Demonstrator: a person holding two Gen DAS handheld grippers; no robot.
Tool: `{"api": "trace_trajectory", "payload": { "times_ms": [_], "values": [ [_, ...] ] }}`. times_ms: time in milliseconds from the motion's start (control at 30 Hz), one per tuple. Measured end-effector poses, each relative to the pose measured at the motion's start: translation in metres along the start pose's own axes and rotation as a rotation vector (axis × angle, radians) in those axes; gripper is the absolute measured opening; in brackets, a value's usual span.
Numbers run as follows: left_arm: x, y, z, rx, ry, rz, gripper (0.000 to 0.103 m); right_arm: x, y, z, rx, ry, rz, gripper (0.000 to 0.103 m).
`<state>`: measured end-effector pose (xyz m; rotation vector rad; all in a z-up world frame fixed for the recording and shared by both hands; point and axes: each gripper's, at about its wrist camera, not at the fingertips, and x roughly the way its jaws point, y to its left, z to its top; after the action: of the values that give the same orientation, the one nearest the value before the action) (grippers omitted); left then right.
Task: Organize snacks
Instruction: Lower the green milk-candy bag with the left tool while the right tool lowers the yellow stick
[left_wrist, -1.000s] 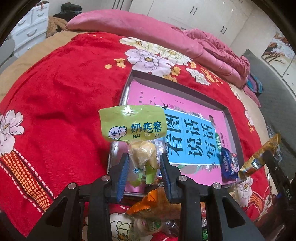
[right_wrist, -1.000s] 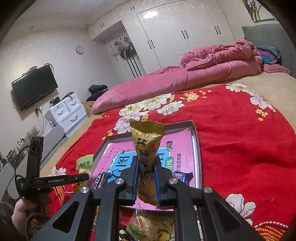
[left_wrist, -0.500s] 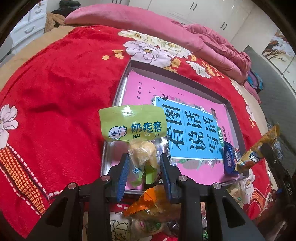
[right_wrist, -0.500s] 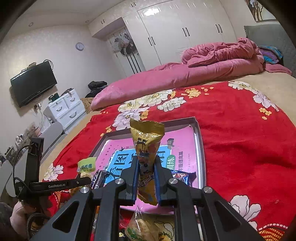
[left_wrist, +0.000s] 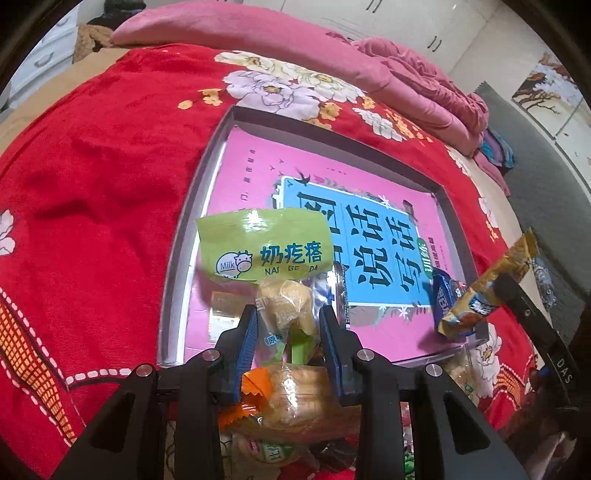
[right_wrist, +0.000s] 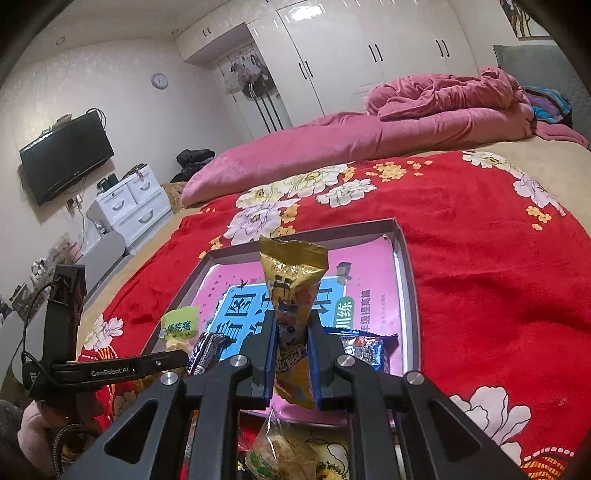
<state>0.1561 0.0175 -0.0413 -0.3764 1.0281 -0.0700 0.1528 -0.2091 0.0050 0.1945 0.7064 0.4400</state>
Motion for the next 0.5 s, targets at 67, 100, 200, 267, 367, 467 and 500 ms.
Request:
{"api": "trace_trajectory", "payload": {
  "times_ms": [67, 100, 200, 267, 367, 467, 500],
  "values": [
    [0.000, 0.000, 0.000, 0.000, 0.001, -0.003, 0.035, 0.004, 0.001, 0.000, -0.005, 0.011, 0.003, 0.016],
    [0.001, 0.000, 0.001, -0.001, 0.001, -0.006, 0.035, 0.007, 0.002, -0.001, -0.008, 0.021, 0.008, 0.016],
    [0.001, 0.000, 0.001, 0.000, 0.001, -0.007, 0.035, 0.012, 0.006, -0.003, -0.016, 0.042, 0.022, 0.016],
    [0.001, -0.001, 0.001, 0.000, 0.001, -0.009, 0.035, 0.016, 0.008, -0.004, -0.021, 0.057, 0.030, 0.015],
    [0.001, -0.001, 0.001, 0.000, 0.000, -0.009, 0.035, 0.023, 0.011, -0.007, -0.028, 0.083, 0.033, 0.016],
    [0.001, -0.001, 0.001, 0.000, 0.001, -0.009, 0.035, 0.029, 0.014, -0.009, -0.035, 0.100, 0.037, 0.016],
    [0.001, -0.001, 0.001, 0.000, 0.000, -0.008, 0.035, 0.031, 0.015, -0.010, -0.037, 0.104, 0.039, 0.016]
  ]
}}
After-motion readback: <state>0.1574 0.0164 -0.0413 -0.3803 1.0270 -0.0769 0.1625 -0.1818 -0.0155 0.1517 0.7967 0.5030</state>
